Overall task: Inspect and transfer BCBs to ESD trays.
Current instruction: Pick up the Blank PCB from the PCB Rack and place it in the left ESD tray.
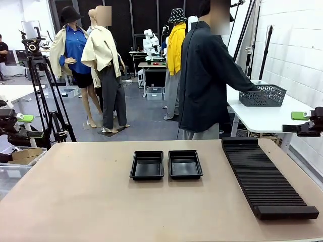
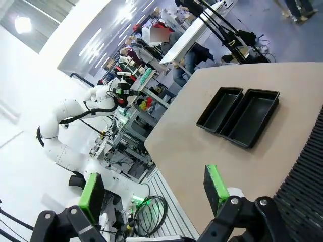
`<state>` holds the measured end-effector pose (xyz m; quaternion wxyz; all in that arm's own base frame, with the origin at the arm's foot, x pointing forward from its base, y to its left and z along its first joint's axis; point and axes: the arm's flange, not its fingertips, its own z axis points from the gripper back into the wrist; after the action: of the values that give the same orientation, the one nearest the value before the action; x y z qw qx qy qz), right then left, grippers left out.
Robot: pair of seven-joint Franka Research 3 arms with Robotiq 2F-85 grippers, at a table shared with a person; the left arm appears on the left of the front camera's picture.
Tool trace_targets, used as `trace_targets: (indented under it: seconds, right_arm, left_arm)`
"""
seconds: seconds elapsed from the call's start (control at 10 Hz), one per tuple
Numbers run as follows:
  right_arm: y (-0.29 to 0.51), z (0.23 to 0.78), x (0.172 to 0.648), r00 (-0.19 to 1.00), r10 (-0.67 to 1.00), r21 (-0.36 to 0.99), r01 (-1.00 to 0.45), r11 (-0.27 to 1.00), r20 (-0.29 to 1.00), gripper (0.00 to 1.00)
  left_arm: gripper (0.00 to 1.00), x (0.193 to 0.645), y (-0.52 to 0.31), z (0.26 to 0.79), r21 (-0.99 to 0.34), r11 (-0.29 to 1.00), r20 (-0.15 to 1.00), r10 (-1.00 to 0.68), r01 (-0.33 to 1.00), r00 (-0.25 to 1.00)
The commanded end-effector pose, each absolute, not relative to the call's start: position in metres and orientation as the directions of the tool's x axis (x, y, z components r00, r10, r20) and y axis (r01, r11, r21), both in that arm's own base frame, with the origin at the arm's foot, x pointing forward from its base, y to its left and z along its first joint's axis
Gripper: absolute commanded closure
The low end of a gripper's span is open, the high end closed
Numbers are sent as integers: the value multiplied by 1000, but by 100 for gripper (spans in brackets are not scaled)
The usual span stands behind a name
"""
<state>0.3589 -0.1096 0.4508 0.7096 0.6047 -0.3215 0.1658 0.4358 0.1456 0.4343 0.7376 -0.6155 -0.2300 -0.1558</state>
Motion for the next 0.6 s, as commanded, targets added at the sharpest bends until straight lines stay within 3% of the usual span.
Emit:
trace_targets:
  seconds: [0.0,0.5]
  right_arm:
    - [-110,450,358,739,-152,752,-626,206,656,0]
    - [-110,450,358,739,-152,752,-626,206,656,0]
  left_arm:
    - [0,435,147,435,-840,194,525,59,506,849]
    - [0,435,147,435,-840,194,525,59,506,849]
